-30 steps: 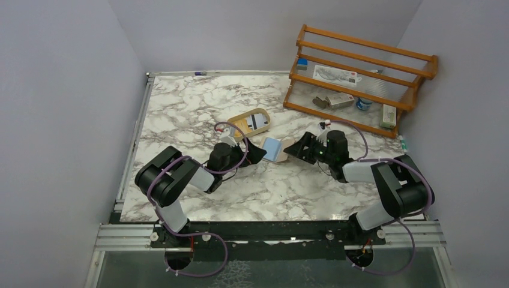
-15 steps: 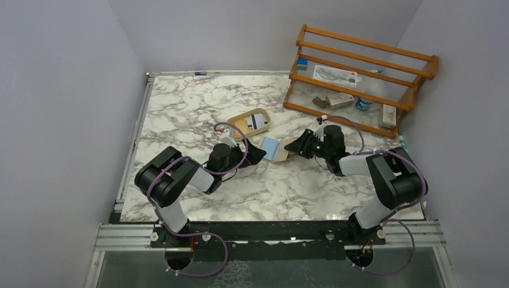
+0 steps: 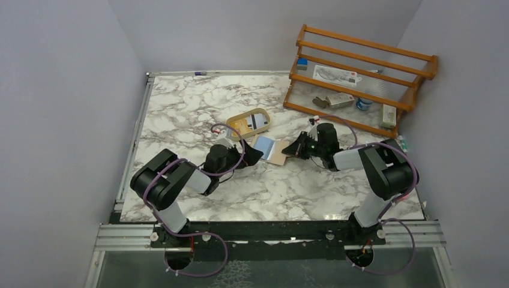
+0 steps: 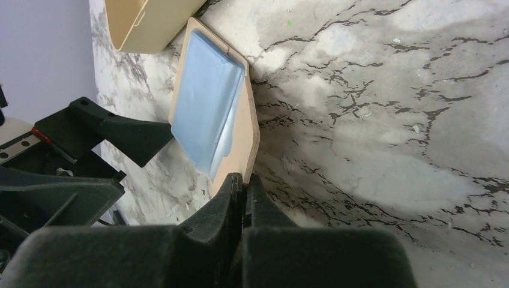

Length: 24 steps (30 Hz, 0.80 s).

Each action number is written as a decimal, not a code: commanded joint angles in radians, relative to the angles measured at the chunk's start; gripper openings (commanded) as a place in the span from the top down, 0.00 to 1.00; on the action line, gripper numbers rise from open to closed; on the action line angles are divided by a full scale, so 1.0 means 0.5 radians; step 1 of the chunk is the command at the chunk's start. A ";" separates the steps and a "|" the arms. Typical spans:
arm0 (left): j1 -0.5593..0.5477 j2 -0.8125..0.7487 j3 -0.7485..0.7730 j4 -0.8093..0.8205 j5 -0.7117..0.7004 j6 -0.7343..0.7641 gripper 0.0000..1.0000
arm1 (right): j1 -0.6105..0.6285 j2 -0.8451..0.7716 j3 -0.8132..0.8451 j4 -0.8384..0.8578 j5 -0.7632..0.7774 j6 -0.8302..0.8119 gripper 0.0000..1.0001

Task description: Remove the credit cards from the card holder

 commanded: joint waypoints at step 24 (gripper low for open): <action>0.216 0.621 -0.052 0.997 0.566 -0.288 0.15 | -0.212 0.289 -0.115 0.781 -0.852 0.205 0.99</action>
